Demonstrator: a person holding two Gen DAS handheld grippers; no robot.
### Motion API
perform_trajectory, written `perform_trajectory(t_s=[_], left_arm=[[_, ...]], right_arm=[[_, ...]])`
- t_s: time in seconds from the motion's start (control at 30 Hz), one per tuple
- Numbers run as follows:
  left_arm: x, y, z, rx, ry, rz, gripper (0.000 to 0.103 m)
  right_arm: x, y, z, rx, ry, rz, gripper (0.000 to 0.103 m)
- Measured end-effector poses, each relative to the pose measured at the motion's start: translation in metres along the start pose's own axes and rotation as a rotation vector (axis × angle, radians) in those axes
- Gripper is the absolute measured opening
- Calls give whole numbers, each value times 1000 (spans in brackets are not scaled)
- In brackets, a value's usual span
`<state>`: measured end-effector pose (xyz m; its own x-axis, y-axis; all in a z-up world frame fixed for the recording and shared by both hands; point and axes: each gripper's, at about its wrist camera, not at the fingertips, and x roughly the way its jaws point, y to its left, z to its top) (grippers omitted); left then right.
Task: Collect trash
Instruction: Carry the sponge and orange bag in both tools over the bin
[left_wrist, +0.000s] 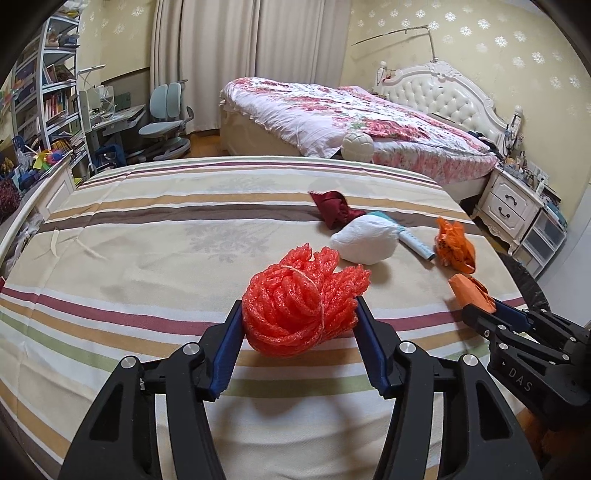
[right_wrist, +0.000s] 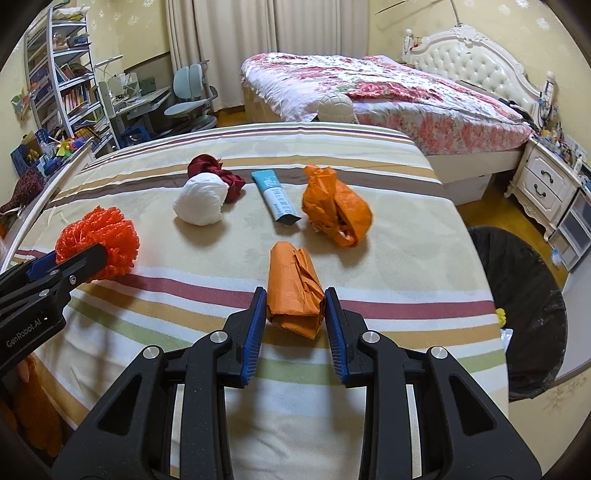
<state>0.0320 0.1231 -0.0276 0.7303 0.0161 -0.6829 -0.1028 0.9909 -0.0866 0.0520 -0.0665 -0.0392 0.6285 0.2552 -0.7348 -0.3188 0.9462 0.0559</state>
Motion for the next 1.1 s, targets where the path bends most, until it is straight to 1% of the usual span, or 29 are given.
perform_trajectory(t_s=[0.47,0.83,0.93,1.1], left_arm=[[-6,-65,0,79,-27,-78,57],[2,-144,5,183,-48,-165,57],[9,-168,3,209,-36,-187,57],[21,-200,8,224,-17,-223,57]], right_arm=[[-30,-59,-4,95,-67,-76,31],[-47,-129,-12,197,-105,-190,31],[-50,-148,-14,228,-111,-218,31],[-51,-178,-17,270,-119,-260,31]])
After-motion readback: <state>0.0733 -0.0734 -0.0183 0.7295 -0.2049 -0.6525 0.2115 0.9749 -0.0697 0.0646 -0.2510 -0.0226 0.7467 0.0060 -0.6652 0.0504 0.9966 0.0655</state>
